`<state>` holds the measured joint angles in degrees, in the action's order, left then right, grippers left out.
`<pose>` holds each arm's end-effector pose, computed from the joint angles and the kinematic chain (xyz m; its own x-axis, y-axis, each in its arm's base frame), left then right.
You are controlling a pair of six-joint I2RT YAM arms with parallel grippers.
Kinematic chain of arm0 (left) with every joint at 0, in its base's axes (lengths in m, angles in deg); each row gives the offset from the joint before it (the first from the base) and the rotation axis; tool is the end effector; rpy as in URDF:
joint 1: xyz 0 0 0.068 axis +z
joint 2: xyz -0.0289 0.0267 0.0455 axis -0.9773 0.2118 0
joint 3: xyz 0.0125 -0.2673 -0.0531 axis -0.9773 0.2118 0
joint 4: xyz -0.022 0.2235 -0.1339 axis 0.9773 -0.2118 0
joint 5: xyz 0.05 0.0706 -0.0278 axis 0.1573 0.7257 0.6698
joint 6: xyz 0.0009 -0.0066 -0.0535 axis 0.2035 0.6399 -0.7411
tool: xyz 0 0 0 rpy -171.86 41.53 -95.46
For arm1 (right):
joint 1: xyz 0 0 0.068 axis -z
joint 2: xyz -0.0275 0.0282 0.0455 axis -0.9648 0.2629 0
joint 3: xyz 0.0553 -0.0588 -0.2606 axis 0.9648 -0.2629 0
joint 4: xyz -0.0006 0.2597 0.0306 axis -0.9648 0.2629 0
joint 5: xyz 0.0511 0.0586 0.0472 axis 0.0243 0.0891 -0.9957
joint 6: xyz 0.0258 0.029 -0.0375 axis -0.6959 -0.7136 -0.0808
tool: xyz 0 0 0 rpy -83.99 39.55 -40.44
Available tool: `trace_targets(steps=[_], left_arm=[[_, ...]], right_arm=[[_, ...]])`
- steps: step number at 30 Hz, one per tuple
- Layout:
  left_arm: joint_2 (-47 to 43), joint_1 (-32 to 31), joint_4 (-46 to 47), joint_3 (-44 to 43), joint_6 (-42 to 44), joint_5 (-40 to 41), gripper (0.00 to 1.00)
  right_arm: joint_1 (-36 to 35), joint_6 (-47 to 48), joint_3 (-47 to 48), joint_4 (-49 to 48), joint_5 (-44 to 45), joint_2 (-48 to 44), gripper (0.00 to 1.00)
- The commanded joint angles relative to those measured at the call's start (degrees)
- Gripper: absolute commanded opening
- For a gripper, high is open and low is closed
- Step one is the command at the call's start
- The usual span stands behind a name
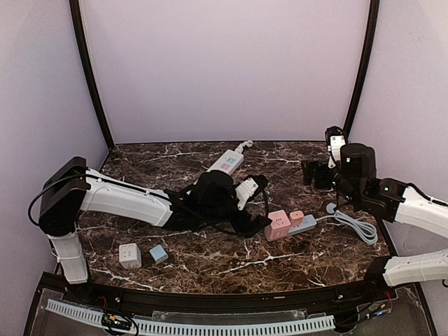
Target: Insert the plug
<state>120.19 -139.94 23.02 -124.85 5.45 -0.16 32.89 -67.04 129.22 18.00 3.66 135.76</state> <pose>0.1990 -0.3820 0.2097 -0.1557 0.3091 -0.9382 0.9124 0.4090 -0.0167 0.1757 0.1318 0.2972 -0.2829 0.0235 -0.9589 -0.1180 0.9913 0.0591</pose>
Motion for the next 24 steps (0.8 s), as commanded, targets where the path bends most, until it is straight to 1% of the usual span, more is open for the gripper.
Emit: trace_targets(steps=[1,3,5,6,7,8,9,10,11,12,13,14,15,16,17,18,19,22,24], left_arm=[[-7.85,-0.81,-9.35,5.87,-8.30,11.45,0.99],[-11.21,-1.78,-13.74,8.68,-11.82,14.43,0.99],[-14.31,-3.46,-18.05,11.76,-15.93,18.78,0.99],[-15.18,-4.57,-19.30,13.51,-19.43,22.22,0.99],[-16.64,-5.04,-23.56,14.59,-21.29,23.73,0.98],[-17.22,-5.56,-26.14,14.77,-26.11,26.84,0.98],[-18.17,-5.71,-31.60,14.79,-28.98,28.19,0.97],[-18.82,-5.82,-34.12,14.78,-34.21,30.35,0.97],[-19.23,-5.84,-38.62,14.99,-36.98,31.13,0.97],[-19.94,-5.89,-40.31,15.28,-41.50,31.90,0.97],[-20.24,-5.96,-43.12,15.78,-43.57,32.22,0.97],[-20.79,-6.19,-44.54,15.93,-47.61,32.42,0.97],[-21.01,-6.29,-48.41,15.83,-49.88,33.19,0.97],[-21.31,-6.36,-50.52,15.65,-54.94,33.74,0.97],[-21.40,-6.42,-55.58,15.19,-57.68,34.97,0.97],[-21.30,-6.40,-60.71,14.94,-63.22,35.55,0.97],[-21.18,-6.45,-62.65,14.46,-66.61,36.03,0.98],[-19.75,-6.47,-69.55,13.42,-71.53,36.28,0.98],[-18.61,-6.70,-71.47,12.50,-73.70,35.89,0.98]], right_arm=[[0.29,-1.49,0.49,-1.17,-2.86,1.28,0.99],[0.31,-2.22,1.14,-0.46,-3.80,2.63,0.98],[0.27,-2.77,1.87,0.41,-5.24,3.39,0.99],[0.21,-2.81,2.03,0.57,-6.10,3.42,0.99],[0.22,-2.84,2.01,0.59,-6.84,3.20,0.99],[0.21,-2.98,1.93,0.55,-7.34,2.85,0.99],[0.16,-3.31,1.82,0.59,-7.51,2.55,0.99],[0.19,-3.56,1.73,0.59,-7.75,2.12,0.98],[0.15,-3.76,1.64,0.56,-7.99,1.71,0.99],[0.12,-3.97,1.59,0.59,-8.16,1.22,0.99],[0.14,-4.20,1.47,0.54,-8.19,0.84,0.98],[0.15,-4.46,1.44,0.65,-8.18,0.58,0.98],[0.16,-4.80,1.44,0.82,-8.19,0.38,0.99],[0.15,-5.14,1.51,1.04,-8.11,0.21,0.99],[0.17,-5.65,1.63,1.44,-8.09,0.13,0.99],[0.12,-5.98,1.76,1.76,-8.20,0.05,0.98],[0.12,-6.44,1.85,2.12,-8.39,-0.15,0.99],[0.07,-6.89,1.67,2.58,-9.07,-0.99,0.99],[0.15,-6.94,1.41,2.61,-9.72,-1.94,0.99]])
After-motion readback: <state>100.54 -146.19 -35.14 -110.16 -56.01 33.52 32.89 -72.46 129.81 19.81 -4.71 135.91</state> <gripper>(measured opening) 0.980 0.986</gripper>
